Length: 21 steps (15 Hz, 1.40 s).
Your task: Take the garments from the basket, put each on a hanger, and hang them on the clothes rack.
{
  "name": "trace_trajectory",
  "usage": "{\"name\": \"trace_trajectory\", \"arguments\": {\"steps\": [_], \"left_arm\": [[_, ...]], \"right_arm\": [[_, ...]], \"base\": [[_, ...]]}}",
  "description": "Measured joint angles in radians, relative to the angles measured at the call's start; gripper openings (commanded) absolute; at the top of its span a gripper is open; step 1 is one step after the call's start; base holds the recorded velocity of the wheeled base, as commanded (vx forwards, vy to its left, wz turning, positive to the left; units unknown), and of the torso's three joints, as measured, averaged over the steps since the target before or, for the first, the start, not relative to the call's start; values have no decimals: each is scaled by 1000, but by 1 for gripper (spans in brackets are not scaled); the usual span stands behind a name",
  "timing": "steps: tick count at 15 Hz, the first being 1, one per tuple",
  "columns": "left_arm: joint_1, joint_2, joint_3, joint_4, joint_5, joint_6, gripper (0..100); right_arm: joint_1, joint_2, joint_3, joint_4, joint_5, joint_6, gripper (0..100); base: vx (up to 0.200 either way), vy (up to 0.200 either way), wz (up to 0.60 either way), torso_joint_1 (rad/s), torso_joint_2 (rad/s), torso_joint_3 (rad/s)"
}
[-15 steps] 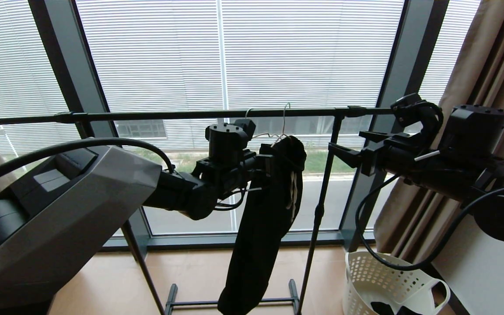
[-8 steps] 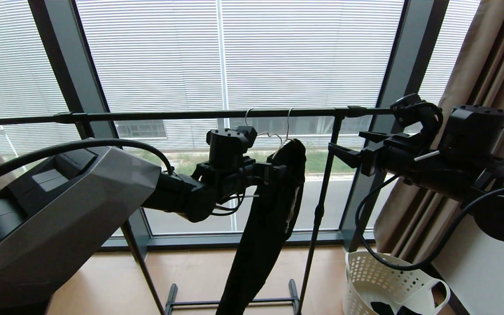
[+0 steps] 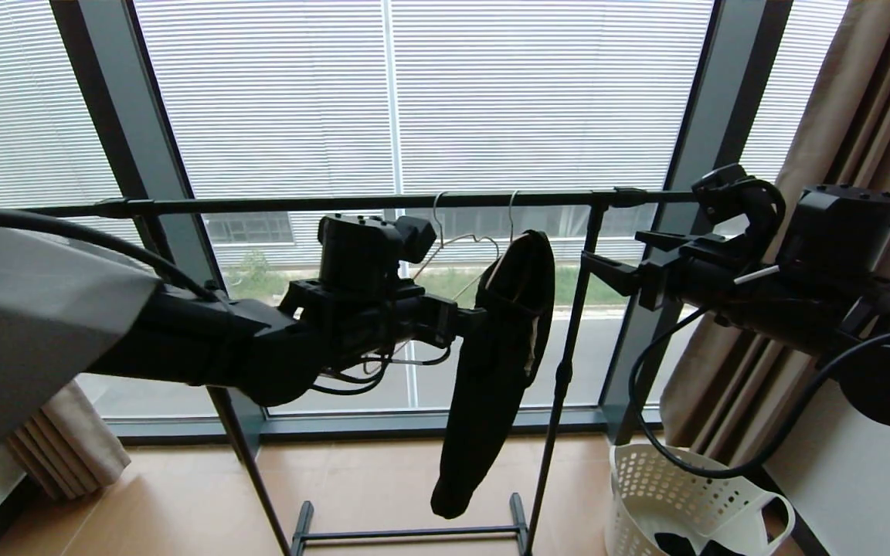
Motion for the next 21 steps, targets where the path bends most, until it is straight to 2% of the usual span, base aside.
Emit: {"name": "trace_trajectory", "arguments": {"steps": [3, 7, 9, 13, 15, 18, 21], "left_arm": [[59, -202, 268, -91, -4, 21, 100], [196, -562, 657, -156, -7, 18, 100], [244, -730, 792, -165, -8, 7, 100], [279, -1057, 1011, -165, -6, 3, 100], [296, -1201, 1102, -119, 8, 2, 100], [327, -1379, 1181, 49, 16, -3, 100], [336, -1551, 1209, 228, 16, -3, 100]], "right_arm": [[1, -9, 32, -2, -1, 0, 100], [46, -156, 203, 5, -65, -11, 100], [94, -267, 310, 44, -133, -16, 100], [179, -543, 492, 187, -326, -24, 100], [232, -698, 540, 346, -410, -23, 100], [293, -937, 597, 591, -458, -18, 100], [316, -1106, 703, 664, -472, -14, 100]], "base": [[0, 0, 0, 0, 0, 0], [0, 0, 0, 0, 0, 0], [0, 0, 0, 0, 0, 0], [0, 0, 0, 0, 0, 0], [0, 0, 0, 0, 0, 0], [0, 0, 0, 0, 0, 0], [0, 0, 0, 0, 0, 0]]}}
